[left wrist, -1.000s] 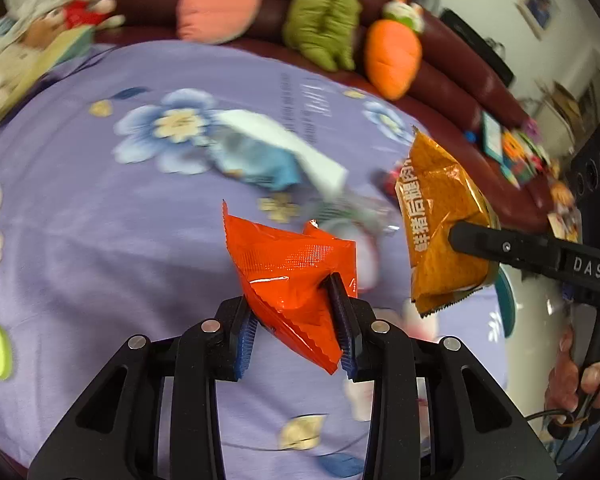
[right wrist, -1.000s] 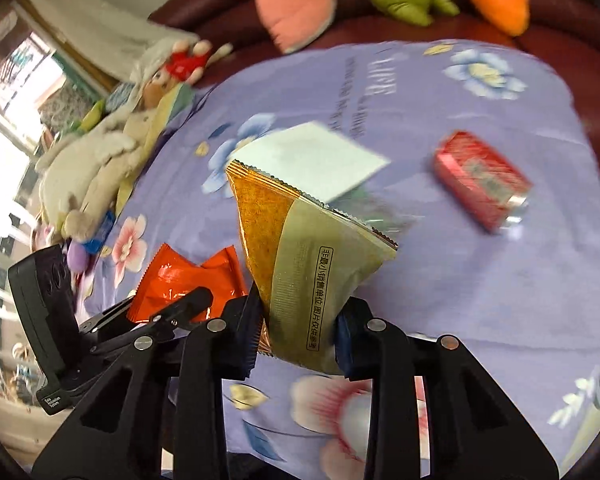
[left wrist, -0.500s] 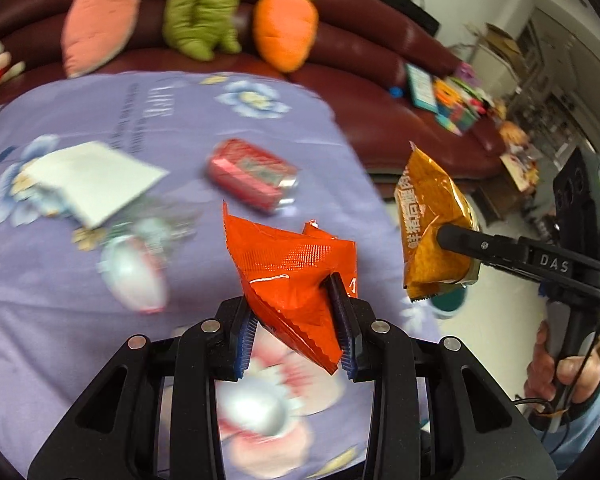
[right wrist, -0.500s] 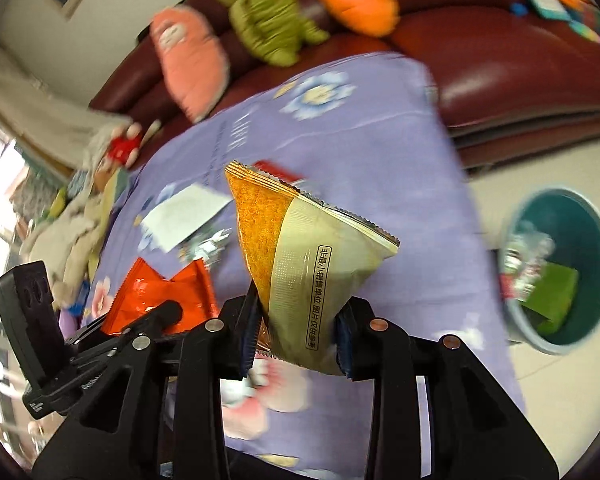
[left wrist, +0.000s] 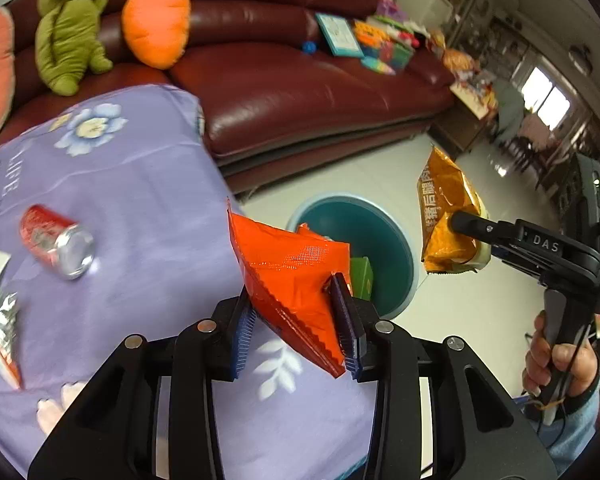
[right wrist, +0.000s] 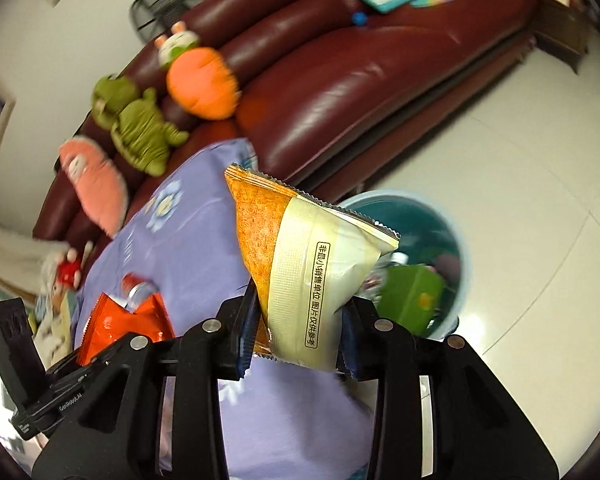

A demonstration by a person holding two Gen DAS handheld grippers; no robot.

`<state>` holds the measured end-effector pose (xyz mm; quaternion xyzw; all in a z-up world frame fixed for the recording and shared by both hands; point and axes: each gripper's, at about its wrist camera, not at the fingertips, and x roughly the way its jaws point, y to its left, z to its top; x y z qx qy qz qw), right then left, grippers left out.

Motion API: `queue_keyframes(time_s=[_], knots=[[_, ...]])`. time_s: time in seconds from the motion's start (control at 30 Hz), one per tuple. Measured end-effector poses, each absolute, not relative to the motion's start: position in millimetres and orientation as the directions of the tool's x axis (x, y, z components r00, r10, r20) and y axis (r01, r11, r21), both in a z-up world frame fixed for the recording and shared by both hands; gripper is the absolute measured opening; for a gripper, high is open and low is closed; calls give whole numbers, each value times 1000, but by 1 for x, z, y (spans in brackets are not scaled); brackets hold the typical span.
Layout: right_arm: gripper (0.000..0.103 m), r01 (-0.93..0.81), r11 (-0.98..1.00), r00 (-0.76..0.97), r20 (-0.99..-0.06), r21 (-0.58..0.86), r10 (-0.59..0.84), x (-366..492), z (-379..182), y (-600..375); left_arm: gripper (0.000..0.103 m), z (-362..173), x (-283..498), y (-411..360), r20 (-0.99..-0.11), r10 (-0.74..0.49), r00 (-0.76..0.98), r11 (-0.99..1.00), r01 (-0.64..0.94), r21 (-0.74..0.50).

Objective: Collect trash
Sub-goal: 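Carry the red wrapper and snack bag over the teal bin with both tools, then open the left tool to drop the wrapper while the right tool drops the snack bag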

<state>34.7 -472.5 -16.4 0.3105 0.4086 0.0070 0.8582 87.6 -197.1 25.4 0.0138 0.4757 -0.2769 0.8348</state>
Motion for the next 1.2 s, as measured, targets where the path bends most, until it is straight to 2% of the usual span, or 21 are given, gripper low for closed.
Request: queue_keyframes(time_s=[0.5, 0.57, 0.6, 0.63, 0.73, 0.97, 1.0, 1.1, 1.2], knots=[[36, 341, 769, 624, -742, 541, 245, 55, -71, -522, 39, -41, 122, -297, -874, -407, 266, 821, 527, -222], [36, 348, 767, 619, -747, 539, 244, 58, -75, -525, 43, -48, 124, -306, -879, -404, 254, 816, 535, -220], [36, 350, 767, 617, -748, 538, 243, 59, -76, -525, 49, -53, 124, -311, -884, -394, 251, 816, 539, -211], [37, 352, 767, 615, -750, 536, 242, 60, -77, -525, 61, -58, 125, -315, -892, -381, 243, 817, 541, -202], [38, 350, 772, 611, -754, 530, 241, 64, -78, -526, 75, -67, 126, -319, -902, -363, 234, 819, 542, -189], [39, 342, 785, 597, -765, 517, 243, 76, -83, -520, 82, -66, 126, -302, -901, -340, 271, 836, 526, -157], [42, 341, 786, 595, -766, 516, 244, 78, -82, -519, 83, -65, 127, -298, -900, -338, 275, 841, 518, -158], [68, 344, 791, 592, -771, 506, 236, 81, -82, -516, 87, -63, 130, -286, -900, -339, 276, 853, 494, -170], [73, 354, 794, 577, -783, 494, 230, 82, -82, -513, 87, -63, 129, -277, -900, -339, 275, 860, 478, -178]])
